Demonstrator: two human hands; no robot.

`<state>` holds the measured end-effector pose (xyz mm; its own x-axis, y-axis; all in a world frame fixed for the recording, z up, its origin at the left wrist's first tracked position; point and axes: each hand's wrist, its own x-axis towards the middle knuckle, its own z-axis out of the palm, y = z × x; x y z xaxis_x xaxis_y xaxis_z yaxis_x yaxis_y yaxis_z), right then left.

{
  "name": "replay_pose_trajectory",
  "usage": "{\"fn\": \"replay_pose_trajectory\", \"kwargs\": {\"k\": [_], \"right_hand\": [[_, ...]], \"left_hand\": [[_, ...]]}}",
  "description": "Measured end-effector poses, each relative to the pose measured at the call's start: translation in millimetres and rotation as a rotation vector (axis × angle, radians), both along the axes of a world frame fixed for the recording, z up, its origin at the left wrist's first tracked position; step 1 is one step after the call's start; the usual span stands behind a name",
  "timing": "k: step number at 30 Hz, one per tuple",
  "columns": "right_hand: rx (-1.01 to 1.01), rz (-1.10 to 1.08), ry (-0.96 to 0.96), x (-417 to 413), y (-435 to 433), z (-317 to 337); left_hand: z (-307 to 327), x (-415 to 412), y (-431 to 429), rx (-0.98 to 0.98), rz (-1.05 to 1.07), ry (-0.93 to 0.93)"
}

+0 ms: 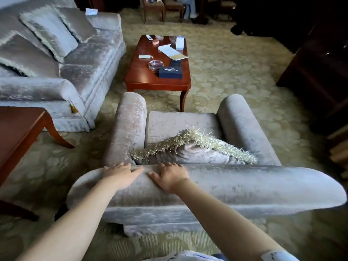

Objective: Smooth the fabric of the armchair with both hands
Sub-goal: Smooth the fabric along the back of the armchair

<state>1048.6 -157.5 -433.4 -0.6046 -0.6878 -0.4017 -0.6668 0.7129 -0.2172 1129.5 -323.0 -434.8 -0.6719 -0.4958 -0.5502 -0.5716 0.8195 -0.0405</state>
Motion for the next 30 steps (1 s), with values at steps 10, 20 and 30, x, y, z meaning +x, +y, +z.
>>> {"fn": "replay_pose_trajectory", "kwargs": {"k": [10, 20, 30], "right_hand": [[0.013, -0.103, 0.113, -113.9, 244.7, -5.2], [0.076, -0.182, 0.081, -192.6, 354.8, -9.8], [0.162, -0.160, -0.163, -237.5, 337.1, -23.6]], "left_hand": [[-5.3, -125.2, 231.2, 0.037, -0.132, 0.102], [-7.1, -197.7, 349.3, 0.079, -0.182, 0.066], [-38.2, -265.4, 369.4, 0.201, -0.293, 0.012]]}}
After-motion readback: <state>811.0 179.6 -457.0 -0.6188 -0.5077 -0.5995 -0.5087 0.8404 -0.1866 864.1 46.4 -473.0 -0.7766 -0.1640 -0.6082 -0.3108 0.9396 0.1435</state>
